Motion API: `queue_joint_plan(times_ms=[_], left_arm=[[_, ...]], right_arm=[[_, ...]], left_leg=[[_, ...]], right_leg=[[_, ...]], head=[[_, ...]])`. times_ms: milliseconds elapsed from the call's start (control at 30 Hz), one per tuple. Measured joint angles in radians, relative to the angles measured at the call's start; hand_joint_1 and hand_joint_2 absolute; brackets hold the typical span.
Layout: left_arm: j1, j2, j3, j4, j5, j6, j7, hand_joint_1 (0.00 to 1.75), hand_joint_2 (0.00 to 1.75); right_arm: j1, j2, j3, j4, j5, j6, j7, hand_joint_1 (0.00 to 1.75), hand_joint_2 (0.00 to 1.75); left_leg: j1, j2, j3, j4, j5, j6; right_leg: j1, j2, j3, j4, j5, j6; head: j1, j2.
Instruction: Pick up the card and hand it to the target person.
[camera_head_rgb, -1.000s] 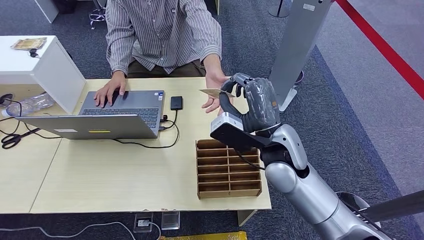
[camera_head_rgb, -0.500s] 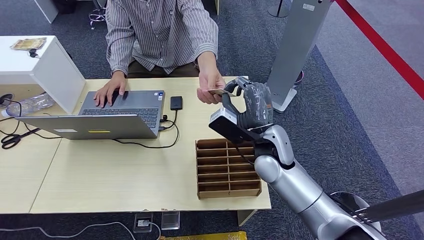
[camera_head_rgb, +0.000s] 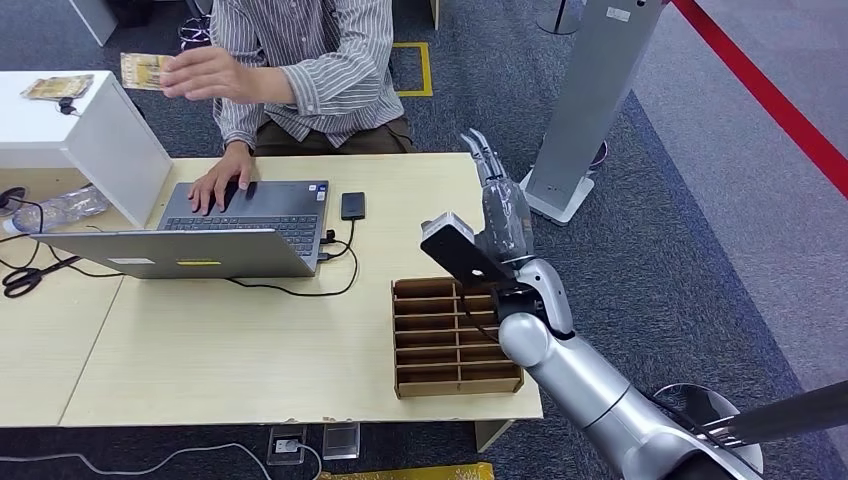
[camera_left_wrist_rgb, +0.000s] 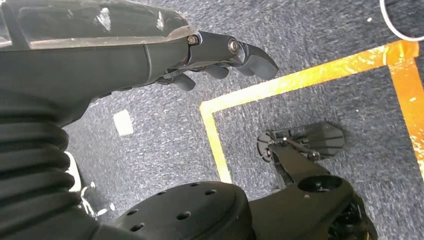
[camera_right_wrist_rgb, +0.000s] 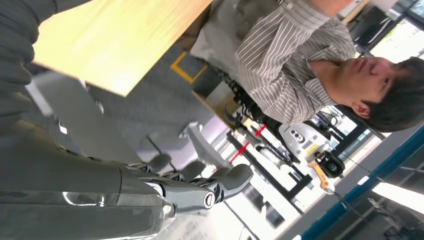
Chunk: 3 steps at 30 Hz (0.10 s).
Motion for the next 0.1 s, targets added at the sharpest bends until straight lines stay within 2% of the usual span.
queue_joint_plan(times_ms=[100], left_arm=[[0.002, 0.000, 0.001, 0.000, 0.008, 0.005, 0.004, 0.00, 0.00]], right_arm=[[0.023, -0.008, -0.001, -0.044, -0.069, 0.016, 0.003, 0.00, 1.75]], left_leg=[[0.000, 0.000, 0.000, 0.000, 0.000, 0.000]], right_leg=[[0.000, 0.000, 0.000, 0.000, 0.000, 0.000]], head=[[-0.001, 0.000]])
